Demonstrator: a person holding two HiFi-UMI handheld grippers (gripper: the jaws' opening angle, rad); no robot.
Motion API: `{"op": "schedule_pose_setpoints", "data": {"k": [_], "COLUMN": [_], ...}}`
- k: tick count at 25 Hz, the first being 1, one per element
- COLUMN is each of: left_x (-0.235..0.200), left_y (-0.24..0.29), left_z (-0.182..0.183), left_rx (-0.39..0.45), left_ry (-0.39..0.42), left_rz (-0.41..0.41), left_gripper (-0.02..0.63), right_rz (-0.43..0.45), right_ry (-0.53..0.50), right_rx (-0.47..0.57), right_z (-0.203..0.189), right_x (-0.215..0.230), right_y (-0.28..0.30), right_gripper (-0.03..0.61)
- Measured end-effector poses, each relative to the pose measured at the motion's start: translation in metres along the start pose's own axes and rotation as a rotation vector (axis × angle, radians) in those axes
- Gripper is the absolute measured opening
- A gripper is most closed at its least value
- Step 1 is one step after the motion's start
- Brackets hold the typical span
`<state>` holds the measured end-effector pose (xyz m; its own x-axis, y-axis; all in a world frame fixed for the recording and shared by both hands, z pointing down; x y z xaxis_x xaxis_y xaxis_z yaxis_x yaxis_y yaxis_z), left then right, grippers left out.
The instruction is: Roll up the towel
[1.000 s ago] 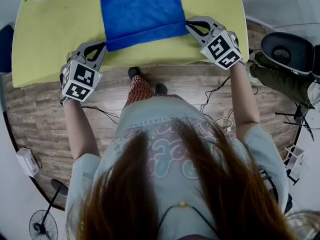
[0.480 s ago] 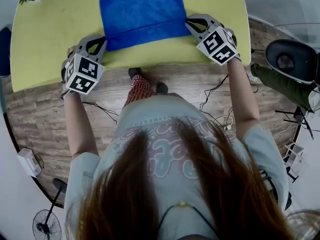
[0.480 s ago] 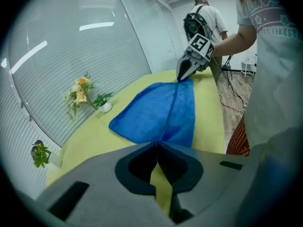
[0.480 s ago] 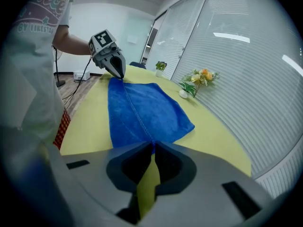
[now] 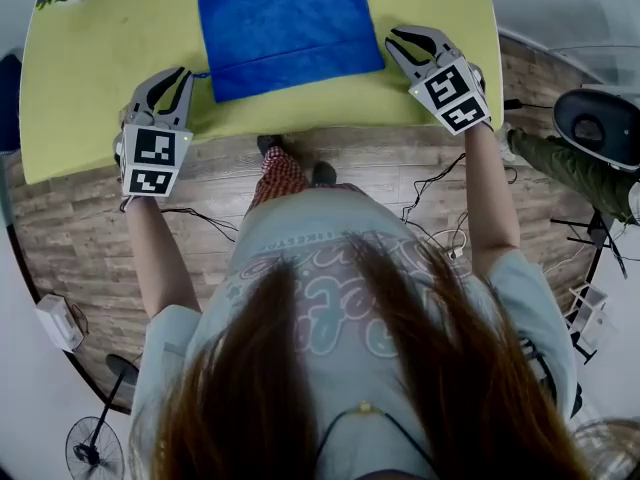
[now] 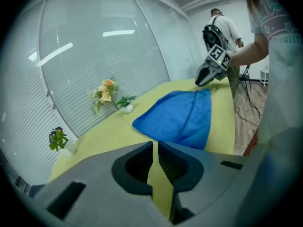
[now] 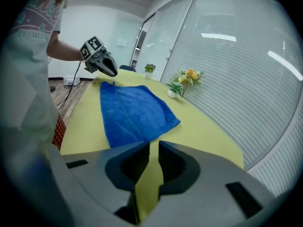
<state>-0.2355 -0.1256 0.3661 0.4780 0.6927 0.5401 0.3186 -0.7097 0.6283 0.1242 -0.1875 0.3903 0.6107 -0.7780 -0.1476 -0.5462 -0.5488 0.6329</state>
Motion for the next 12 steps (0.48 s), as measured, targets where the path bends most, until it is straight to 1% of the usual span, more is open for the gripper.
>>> {"op": "schedule_pose_setpoints", "data": {"k": [2,3,4,6,8,10,11,12], "left_x": [0.0,0.004,0.009,0.022,0.038,0.052,0.058,0.063], "left_y": [-0.014,-0.02,-0.024,-0.027,-0.024,-0.017,-0.014,-0.011], "left_z": [0.01,0.016,0.022,0.033,0.039,0.037,0.035,0.033], "left_rx": [0.068,0.104,0.135,0.173,0.171,0.135,0.115,0.097], "left_ry": [-0.022,-0.024,-0.018,0.014,0.077,0.148,0.178,0.202], "left_rz": [0.019,0.011,-0.008,-0.058,-0.104,-0.15,-0.172,-0.189], "left_gripper": [0.015,0.015,0.015,0.017,0.017,0.021,0.03,0.063], "right_rz": [0.018,0.039,0.064,0.109,0.138,0.153,0.155,0.153], "right_ry": [-0.038,-0.068,-0.104,-0.191,-0.266,-0.306,-0.319,-0.331], "right_rx": [0.044,0.06,0.068,0.061,0.037,0.023,0.022,0.022], "right_z": [0.003,0.004,0.004,0.003,0.0,-0.003,-0.003,-0.003], "right_x": [-0.005,-0.01,-0.017,-0.031,-0.043,-0.05,-0.052,-0.053], "right_y": [-0.013,-0.018,-0.021,-0.023,-0.021,-0.017,-0.015,-0.013], "right_gripper": [0.055,0.058,0.066,0.11,0.124,0.13,0.13,0.13]}}
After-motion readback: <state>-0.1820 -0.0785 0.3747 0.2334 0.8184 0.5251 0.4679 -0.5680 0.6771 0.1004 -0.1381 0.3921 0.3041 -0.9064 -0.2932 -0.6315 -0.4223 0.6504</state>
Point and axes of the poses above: the fingertips, and each gripper's own axes: y forward along the fingers, x to its right, z out of its top, the point moved 6 cm from there along -y, backward along the fingers, and after that the axes turned 15 degrees about y, right-handed, at the moved point
